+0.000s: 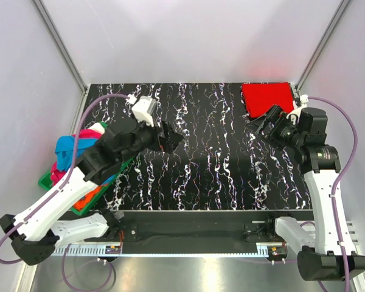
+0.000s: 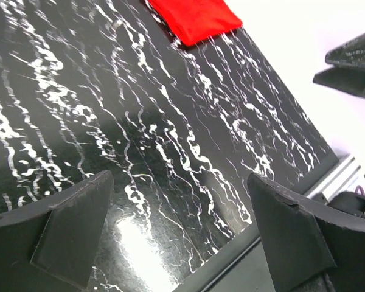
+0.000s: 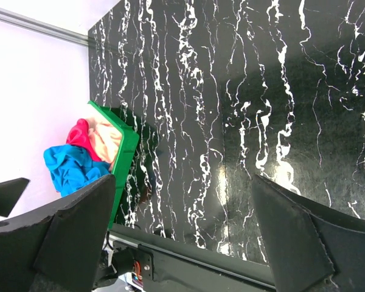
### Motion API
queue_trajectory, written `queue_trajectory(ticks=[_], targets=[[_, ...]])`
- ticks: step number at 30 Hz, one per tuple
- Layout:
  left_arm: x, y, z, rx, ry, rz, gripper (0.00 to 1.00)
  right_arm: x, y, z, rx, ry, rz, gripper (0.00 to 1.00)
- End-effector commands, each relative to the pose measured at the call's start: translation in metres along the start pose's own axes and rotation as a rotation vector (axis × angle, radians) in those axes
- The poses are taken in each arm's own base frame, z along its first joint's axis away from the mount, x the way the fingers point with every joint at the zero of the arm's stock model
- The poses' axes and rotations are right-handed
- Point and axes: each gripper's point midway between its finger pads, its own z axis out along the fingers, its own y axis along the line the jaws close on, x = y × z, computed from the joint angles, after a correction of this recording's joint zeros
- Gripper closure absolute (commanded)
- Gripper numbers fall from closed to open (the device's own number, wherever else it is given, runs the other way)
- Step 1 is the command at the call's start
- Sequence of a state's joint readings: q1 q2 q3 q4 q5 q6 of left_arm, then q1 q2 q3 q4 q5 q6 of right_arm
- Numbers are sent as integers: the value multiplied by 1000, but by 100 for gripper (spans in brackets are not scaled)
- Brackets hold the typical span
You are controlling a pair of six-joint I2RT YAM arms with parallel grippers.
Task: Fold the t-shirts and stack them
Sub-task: Grab the tshirt from the pile
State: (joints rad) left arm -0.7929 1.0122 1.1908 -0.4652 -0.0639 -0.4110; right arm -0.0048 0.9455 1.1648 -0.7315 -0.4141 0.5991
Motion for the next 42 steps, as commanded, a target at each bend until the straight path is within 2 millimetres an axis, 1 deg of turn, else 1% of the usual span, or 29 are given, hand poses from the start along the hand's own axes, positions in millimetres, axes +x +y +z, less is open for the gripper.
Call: queue_trajectory(ticks=[1,3,4,6,7,9,10,11,12,13,14,15,17,18,19,21,22,23,25,27,30,31,33,34,37,38,40,41,42], targets=[[-40,15,-26,-104,-161,-11,1,-11,24,-17,-70,-46,-20,0],[-46,34,-38,-210,-196,-30,1,-10,25,-18,-74,-44,-12,0],[-55,56,-49,-336,-249,-44,1,-9,25,-17,-76,-41,-8,0],[-52,86,-66,-501,-271,-63,1,-7,21,-15,-66,-37,-1,0],[-58,116,-82,-660,-323,-85,1,-6,20,-13,-65,-34,-1,0],[-49,152,-99,-824,-323,-135,1,-2,14,-8,-60,-18,11,0],[-44,187,-118,-957,-332,-198,1,0,15,-6,-67,-10,13,0],[-38,203,-124,-1006,-337,-249,1,2,13,-2,-75,-2,21,0],[-18,223,-125,-1060,-334,-332,1,5,16,-1,-97,17,21,0],[-5,243,-134,-1115,-334,-413,1,6,16,1,-105,24,24,0],[7,253,-135,-1138,-333,-464,1,6,16,2,-109,29,34,0],[29,265,-133,-1179,-287,-487,1,8,18,3,-119,38,40,0],[46,282,-135,-1231,-267,-534,1,12,19,4,-140,53,55,0],[62,292,-130,-1251,-216,-531,1,15,22,4,-159,66,56,0],[60,298,-121,-1217,-224,-536,1,16,22,4,-162,68,55,0],[69,309,-111,-1224,-167,-530,5,18,18,4,-155,65,57,0],[67,312,-108,-1224,-164,-527,7,19,18,3,-154,63,57,0],[72,319,-103,-1243,-133,-515,9,19,17,3,-153,62,56,0],[72,329,-104,-1280,-126,-517,10,21,20,1,-164,70,56,0],[70,335,-101,-1290,-117,-503,12,20,24,-2,-181,69,56,0],[59,339,-95,-1267,-140,-468,25,19,28,-7,-193,55,45,0],[56,339,-93,-1257,-149,-465,38,17,31,-10,-200,47,36,0],[49,336,-93,-1237,-155,-444,56,16,32,-12,-202,39,34,0],[46,333,-90,-1210,-147,-438,73,16,33,-13,-206,38,33,0],[13,315,-93,-1124,-194,-402,93,16,34,-14,-207,37,47,0],[-14,302,-101,-1085,-263,-380,100,16,33,-13,-202,34,52,0],[-43,284,-106,-1023,-324,-348,100,15,29,-11,-183,25,68,0],[-73,268,-113,-967,-391,-311,100,16,25,-9,-169,19,76,0],[-91,257,-114,-917,-431,-296,100,13,20,-7,-144,-2,85,0]])
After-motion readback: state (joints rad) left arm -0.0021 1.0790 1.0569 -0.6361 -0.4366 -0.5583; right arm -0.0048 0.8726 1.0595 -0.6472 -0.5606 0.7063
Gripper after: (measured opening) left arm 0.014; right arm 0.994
